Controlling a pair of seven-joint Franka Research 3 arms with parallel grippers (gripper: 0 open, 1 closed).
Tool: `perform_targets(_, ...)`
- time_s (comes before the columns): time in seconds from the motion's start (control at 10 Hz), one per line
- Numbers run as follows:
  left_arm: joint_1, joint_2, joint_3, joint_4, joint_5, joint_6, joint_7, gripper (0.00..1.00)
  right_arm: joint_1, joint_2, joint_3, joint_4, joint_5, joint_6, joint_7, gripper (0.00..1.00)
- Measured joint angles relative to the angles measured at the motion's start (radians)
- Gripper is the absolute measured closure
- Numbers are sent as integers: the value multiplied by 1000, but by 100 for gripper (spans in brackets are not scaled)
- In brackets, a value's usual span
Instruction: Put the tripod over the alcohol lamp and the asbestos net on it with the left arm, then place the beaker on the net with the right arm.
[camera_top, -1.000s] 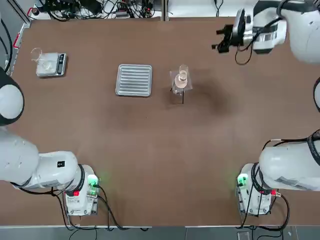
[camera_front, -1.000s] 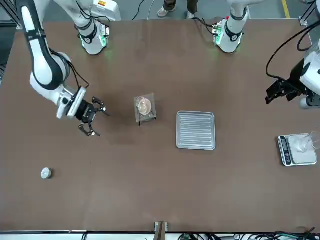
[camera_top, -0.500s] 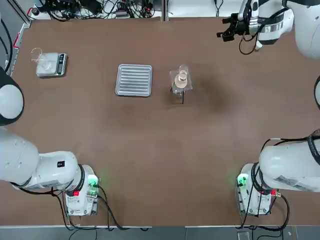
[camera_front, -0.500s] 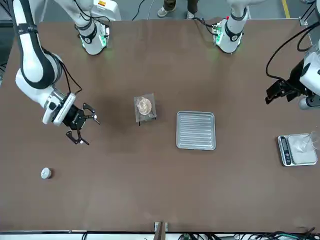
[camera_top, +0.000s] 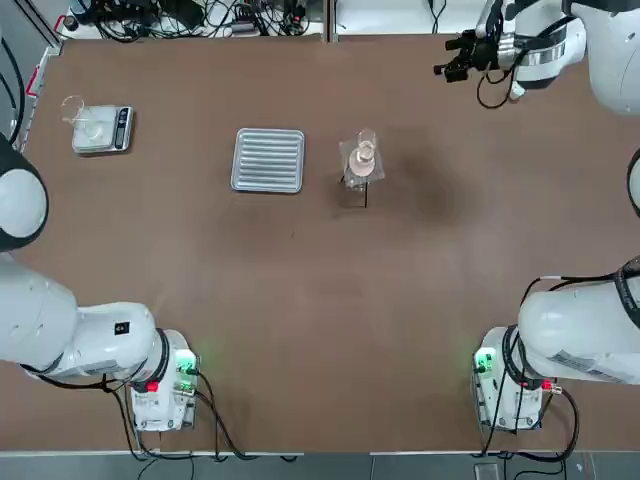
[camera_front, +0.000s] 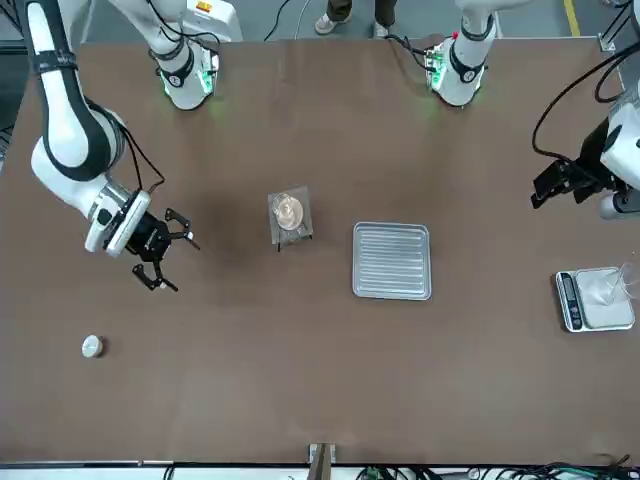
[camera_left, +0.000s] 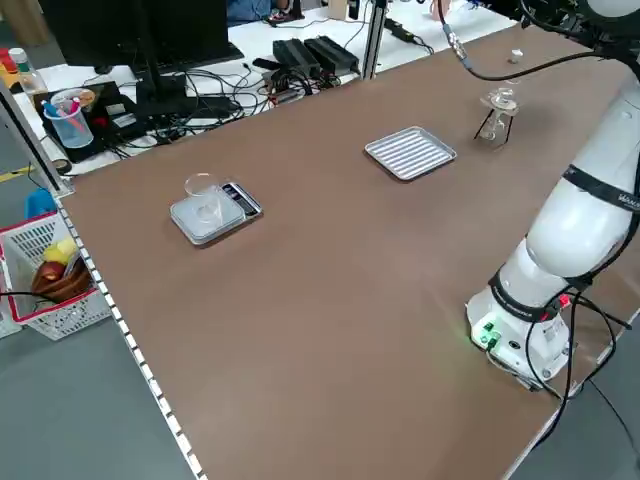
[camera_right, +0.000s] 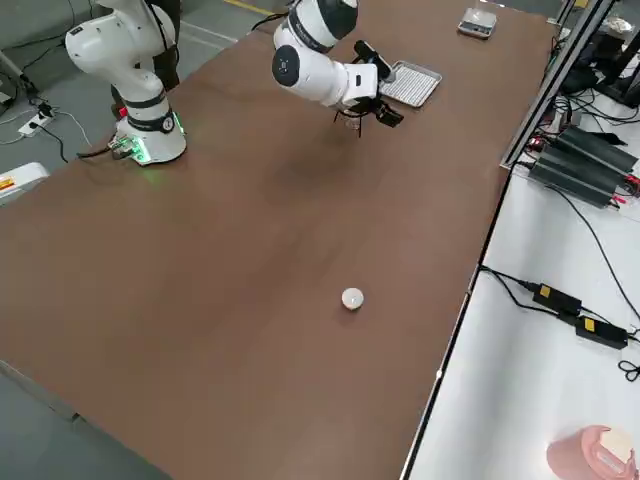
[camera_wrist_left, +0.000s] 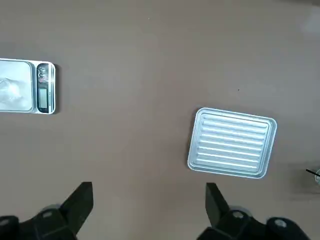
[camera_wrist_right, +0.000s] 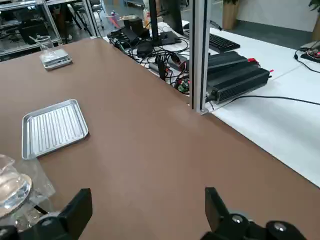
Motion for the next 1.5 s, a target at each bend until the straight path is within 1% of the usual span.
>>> perform_targets(0.2, 0, 0, 0, 0, 0, 0, 0, 1, 0, 4, 0, 39, -51, 5, 113, 0)
perform_targets(0.5, 0, 0, 0, 1, 0, 0, 0, 1, -4, 22, -1, 126, -173, 13, 349, 0)
perform_targets(0.7, 0, 0, 0, 1, 0, 0, 0, 1, -14, 45, -2, 190, -286, 14, 538, 0)
perform_targets(0.9, 0, 0, 0, 1, 0, 0, 0, 1, -21, 67, -2, 248, -347, 14, 681, 0)
perform_targets(1.5, 0, 0, 0, 6, 0, 0, 0, 1, -44, 103, -4, 370, -595, 22, 1128, 0)
